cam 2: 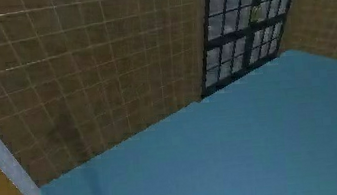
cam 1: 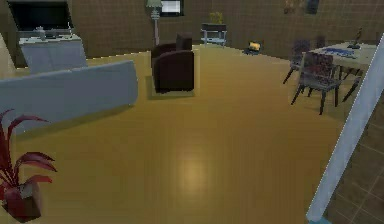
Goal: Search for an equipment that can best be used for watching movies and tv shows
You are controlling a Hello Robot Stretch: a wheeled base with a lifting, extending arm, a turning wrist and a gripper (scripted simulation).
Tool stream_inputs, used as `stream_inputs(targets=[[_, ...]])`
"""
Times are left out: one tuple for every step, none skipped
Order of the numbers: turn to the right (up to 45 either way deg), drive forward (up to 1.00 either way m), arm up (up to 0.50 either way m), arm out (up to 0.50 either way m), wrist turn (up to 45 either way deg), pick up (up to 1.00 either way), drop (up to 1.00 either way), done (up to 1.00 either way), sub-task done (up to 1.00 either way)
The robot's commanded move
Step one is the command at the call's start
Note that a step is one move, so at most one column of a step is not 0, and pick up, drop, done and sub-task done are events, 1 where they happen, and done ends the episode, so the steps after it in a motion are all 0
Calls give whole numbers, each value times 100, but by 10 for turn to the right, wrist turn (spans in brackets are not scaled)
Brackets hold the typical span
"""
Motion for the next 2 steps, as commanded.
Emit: stream_inputs(targets=[[0,85,0,0,0,0,0,0,0],[120,0,0,0,0,0,0,0,0]])
